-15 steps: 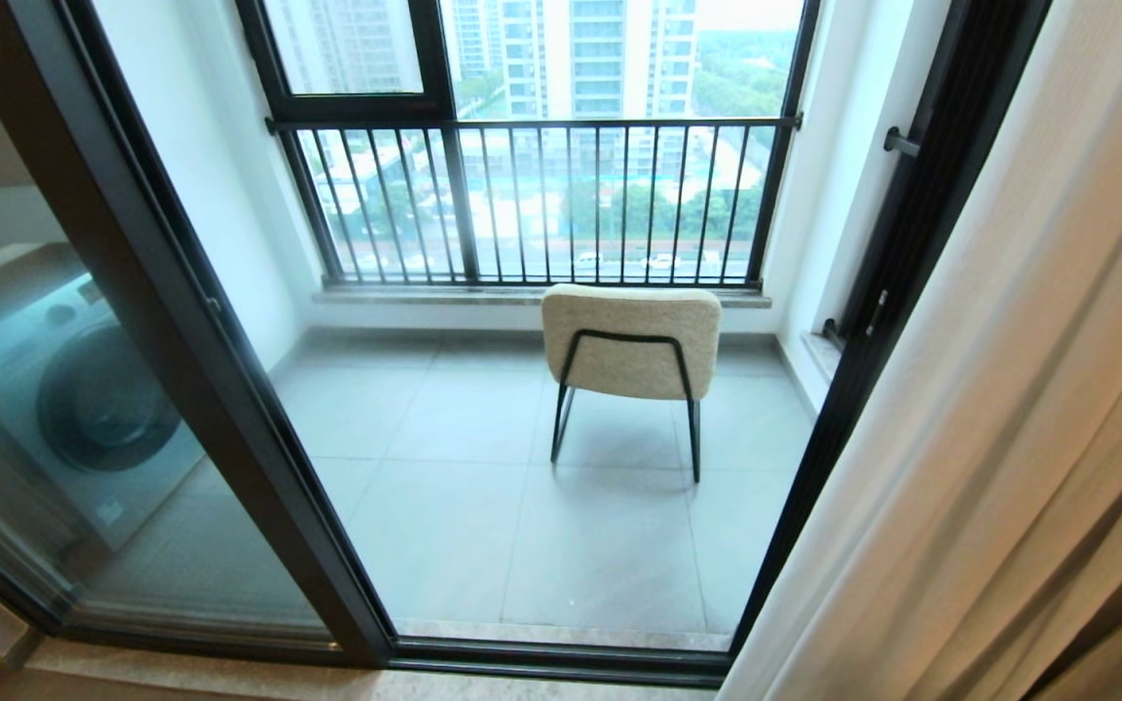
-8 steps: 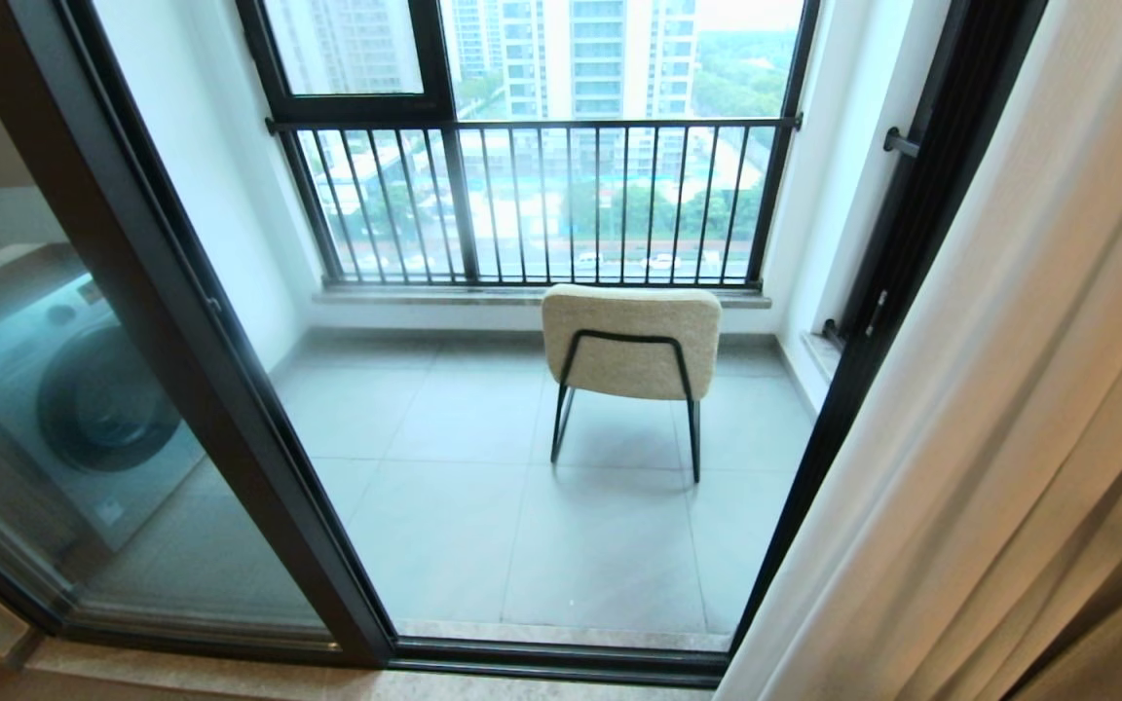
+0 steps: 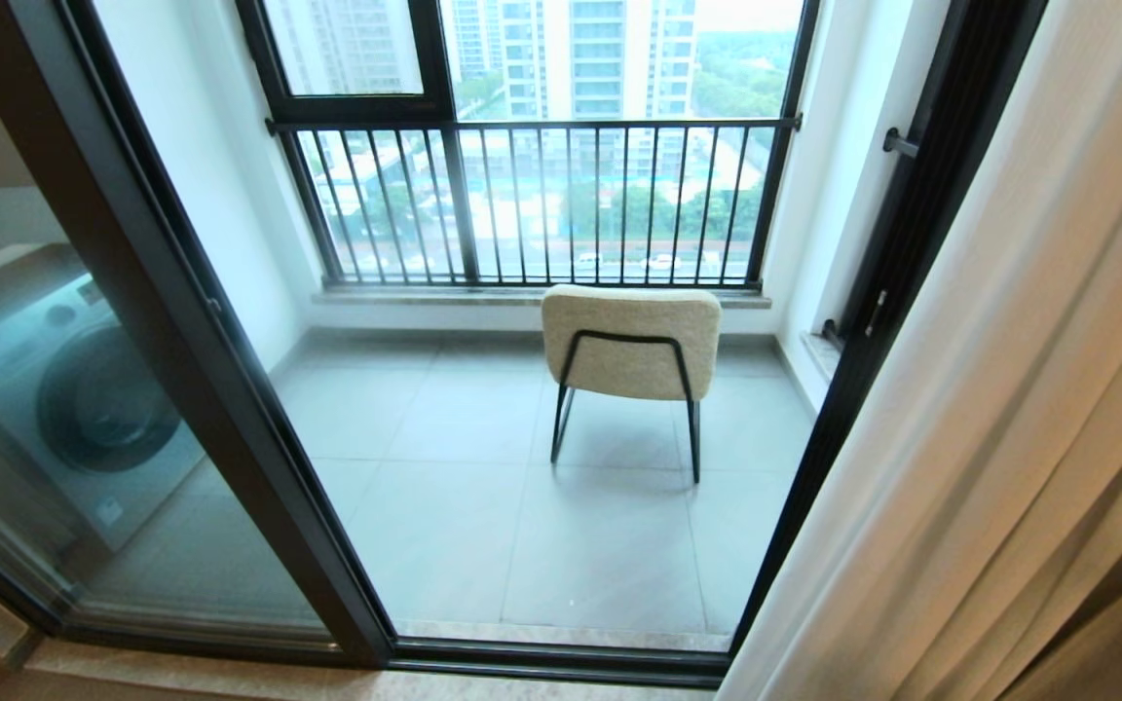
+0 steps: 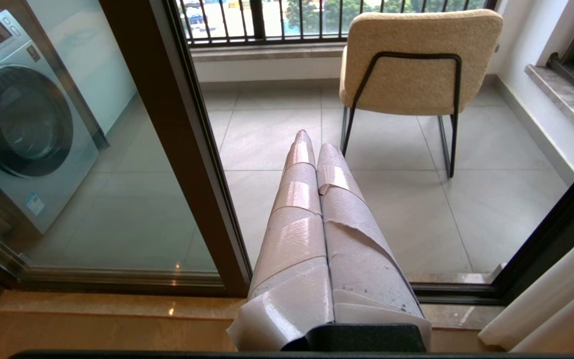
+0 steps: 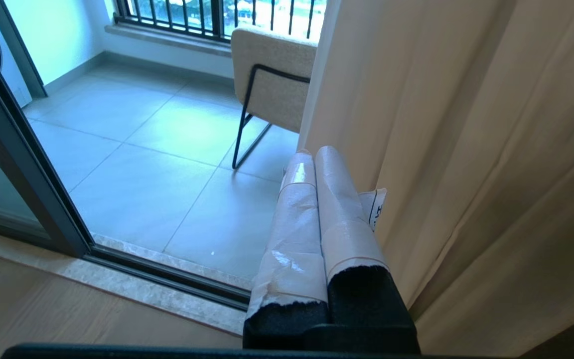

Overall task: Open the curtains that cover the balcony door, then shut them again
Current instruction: Close the inner curtains on both sides

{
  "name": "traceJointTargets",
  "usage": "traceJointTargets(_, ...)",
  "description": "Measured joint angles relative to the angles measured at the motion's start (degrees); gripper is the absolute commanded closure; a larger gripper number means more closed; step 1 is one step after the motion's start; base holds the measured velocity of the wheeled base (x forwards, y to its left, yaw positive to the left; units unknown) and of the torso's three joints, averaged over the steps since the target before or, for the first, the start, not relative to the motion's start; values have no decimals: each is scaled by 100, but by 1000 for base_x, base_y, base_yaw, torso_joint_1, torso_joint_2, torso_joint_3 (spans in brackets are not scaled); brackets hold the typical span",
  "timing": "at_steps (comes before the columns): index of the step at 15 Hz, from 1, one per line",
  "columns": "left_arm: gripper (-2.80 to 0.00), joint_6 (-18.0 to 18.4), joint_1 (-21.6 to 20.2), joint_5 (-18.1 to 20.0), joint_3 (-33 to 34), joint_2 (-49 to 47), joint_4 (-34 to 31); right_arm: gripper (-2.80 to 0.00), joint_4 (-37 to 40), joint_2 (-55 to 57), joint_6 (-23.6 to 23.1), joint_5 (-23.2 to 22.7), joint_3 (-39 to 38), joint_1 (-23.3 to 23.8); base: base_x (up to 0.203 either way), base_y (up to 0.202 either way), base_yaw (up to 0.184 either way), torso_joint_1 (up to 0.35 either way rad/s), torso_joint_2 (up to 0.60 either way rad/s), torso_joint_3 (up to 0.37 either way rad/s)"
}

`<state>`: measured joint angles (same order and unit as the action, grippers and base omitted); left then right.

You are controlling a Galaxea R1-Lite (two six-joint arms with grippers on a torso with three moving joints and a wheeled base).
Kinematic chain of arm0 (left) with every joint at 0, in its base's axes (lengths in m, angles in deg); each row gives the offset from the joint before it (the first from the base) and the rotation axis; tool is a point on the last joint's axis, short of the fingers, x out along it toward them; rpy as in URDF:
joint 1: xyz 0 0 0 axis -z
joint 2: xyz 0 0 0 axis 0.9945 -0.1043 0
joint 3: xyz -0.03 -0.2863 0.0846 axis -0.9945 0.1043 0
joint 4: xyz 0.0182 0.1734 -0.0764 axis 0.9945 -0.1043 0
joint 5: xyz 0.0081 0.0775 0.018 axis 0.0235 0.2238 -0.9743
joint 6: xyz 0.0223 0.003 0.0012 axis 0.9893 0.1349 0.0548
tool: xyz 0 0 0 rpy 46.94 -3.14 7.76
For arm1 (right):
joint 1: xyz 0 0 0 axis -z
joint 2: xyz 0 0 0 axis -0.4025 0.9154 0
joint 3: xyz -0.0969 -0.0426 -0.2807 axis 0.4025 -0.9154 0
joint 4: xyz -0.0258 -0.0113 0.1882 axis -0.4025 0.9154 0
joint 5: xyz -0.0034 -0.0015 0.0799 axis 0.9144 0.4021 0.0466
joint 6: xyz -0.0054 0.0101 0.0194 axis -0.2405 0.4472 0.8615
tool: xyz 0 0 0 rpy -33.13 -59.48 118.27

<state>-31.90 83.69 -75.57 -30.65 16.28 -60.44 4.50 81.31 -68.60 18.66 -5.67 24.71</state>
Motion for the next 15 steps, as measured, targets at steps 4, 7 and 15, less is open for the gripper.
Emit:
traceJointTargets(4, 0, 0, 0, 1, 0, 0, 1, 0, 846, -833, 24, 841, -13, -98, 0, 0, 0, 0, 0, 0)
traceJointTargets(7, 0, 1, 0, 0, 0, 0, 0, 0, 1204, -1100, 108, 1134, -13, -103, 0, 0, 0, 0, 0, 0)
traceJointTargets(15, 0, 1, 0, 0, 0, 0, 0, 0, 1316, -1197, 99, 1131, -13, -105, 0, 0, 0, 0, 0, 0)
